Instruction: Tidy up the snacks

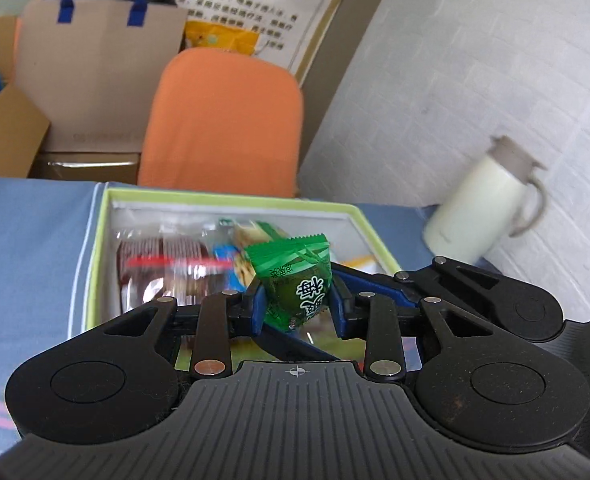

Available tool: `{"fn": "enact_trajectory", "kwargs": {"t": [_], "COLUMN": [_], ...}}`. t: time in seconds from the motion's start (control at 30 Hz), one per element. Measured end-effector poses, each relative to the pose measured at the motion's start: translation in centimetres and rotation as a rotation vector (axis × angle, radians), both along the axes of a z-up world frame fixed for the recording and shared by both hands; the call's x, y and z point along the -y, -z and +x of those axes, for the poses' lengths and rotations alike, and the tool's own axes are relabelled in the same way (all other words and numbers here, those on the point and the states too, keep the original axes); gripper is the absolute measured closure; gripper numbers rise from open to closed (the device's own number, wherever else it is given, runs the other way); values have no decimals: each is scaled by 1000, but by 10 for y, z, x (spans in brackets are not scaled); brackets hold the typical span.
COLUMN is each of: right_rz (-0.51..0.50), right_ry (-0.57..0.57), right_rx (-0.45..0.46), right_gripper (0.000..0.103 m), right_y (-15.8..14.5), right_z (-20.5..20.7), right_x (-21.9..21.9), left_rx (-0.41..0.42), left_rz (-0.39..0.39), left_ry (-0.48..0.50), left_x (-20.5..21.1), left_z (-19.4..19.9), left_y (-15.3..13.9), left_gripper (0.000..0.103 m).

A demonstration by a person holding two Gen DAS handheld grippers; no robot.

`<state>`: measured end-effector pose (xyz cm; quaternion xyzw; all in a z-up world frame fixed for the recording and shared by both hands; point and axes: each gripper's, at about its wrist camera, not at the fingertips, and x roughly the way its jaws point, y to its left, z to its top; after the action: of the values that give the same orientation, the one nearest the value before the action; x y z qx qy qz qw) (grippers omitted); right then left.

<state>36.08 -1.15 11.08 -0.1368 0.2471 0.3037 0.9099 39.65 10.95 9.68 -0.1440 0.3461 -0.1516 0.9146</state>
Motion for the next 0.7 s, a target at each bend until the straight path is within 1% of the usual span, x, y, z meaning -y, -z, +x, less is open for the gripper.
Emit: {"fn": "enact_trajectory", "kwargs": {"t": [0.07, 0.1, 0.13, 0.17, 0.2, 0.23, 0.27, 0.33, 0.37, 0.4, 0.43, 0.5, 0.6, 0.7], "right_rz": [9, 27, 51, 76, 104, 135, 164, 189, 191, 188, 177, 151, 122, 100], "right_ry": [0, 1, 11, 23, 34, 42, 45, 32, 29, 26, 25, 30, 7, -6], "right_rx": [-26, -35, -32, -12, 17, 45, 75, 94, 94, 90, 70, 0, -128, -189], "right_gripper": [43, 43, 41, 36, 27, 20, 6, 6, 4, 3, 3, 3, 3, 3], "right_y": [7, 8, 6, 3, -2, -7, -11, -13, -11, -6, 2, 20, 49, 67], "right_z": [18, 24, 26, 23, 16, 5, -6, -32, -46, -63, -77, -107, -157, -196], "right_x": [0, 4, 10, 17, 24, 31, 39, 52, 57, 61, 63, 65, 59, 43], "left_rx": [-31, -42, -33, -14, 21, 54, 85, 126, 136, 140, 137, 97, -10, -111], "left_rz": [3, 4, 5, 11, 19, 31, 43, 63, 66, 68, 70, 79, 80, 44], "left_ry": [-13, -33, -50, -68, -90, -109, -119, -122, -118, -108, -92, -55, -29, -10], "left_x": [1, 0, -3, -5, -9, -12, -14, -18, -20, -21, -22, -21, -18, -14], "left_z": [23, 31, 34, 33, 26, 18, 9, -16, -30, -45, -58, -83, -118, -146], "left_y": [8, 11, 11, 10, 7, 2, -3, -8, -8, -5, 0, 18, 54, 83], "left_gripper": [90, 85, 70, 61, 50, 46, 44, 37, 34, 29, 27, 27, 30, 32]}}
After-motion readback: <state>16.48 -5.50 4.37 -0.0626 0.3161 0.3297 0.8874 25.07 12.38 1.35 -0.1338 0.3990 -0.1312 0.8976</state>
